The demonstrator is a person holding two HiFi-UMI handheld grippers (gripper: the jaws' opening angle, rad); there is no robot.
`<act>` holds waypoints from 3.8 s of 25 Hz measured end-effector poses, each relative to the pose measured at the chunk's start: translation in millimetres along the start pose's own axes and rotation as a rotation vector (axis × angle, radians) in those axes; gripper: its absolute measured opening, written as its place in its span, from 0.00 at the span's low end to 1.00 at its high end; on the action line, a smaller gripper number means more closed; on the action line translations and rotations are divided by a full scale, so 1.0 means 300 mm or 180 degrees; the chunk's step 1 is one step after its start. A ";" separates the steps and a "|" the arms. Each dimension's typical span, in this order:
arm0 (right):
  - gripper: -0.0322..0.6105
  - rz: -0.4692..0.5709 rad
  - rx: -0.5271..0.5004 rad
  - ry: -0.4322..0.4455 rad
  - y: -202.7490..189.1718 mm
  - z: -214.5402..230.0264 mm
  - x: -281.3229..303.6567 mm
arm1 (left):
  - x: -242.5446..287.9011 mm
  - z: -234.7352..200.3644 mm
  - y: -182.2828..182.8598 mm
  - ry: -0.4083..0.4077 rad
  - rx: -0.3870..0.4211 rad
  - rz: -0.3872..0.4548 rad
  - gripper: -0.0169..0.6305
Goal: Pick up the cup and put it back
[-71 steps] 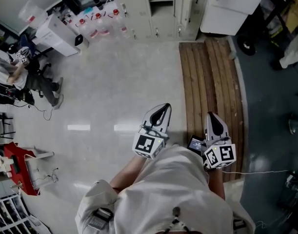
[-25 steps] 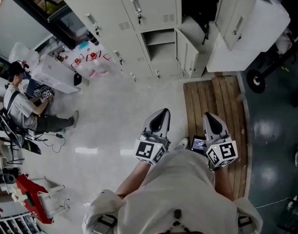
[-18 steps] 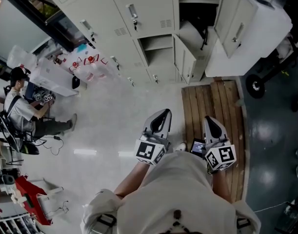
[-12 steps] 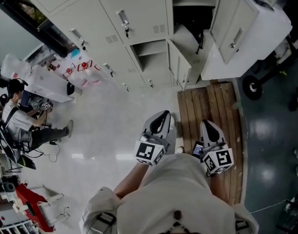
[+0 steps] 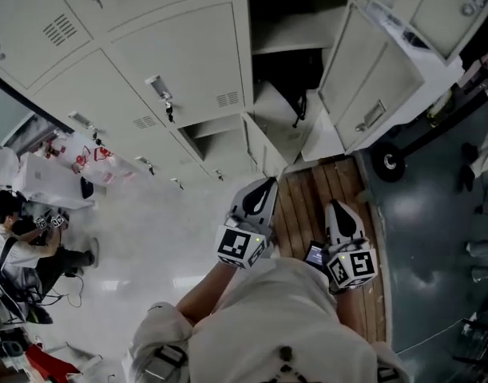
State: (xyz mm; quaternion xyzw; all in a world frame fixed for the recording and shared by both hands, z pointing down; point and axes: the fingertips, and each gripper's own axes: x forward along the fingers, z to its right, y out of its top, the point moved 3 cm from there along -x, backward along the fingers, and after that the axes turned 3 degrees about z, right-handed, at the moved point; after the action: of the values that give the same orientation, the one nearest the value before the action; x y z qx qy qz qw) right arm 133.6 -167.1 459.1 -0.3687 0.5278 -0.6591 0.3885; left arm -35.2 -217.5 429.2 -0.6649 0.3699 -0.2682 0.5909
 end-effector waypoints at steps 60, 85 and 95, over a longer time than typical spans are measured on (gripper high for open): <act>0.09 0.0505 0.0180 -0.0015 0.119 0.151 0.445 | 1.448 -0.300 1.043 0.0410 0.0887 -0.0595 0.54; 0.09 0.0193 0.0135 0.0113 0.054 0.083 0.436 | 0.851 -0.185 1.038 -0.0679 0.0661 0.0869 0.52; 0.09 -0.0015 0.0046 0.0300 0.019 0.015 0.446 | 0.552 -0.201 0.808 -0.0768 0.0899 0.0765 0.52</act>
State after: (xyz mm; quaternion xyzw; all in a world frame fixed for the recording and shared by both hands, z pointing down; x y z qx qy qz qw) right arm 81.4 -290.4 464.5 -0.3357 0.5399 -0.6805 0.3643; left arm -28.9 -393.7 187.0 -0.5539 0.3319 -0.1635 0.7459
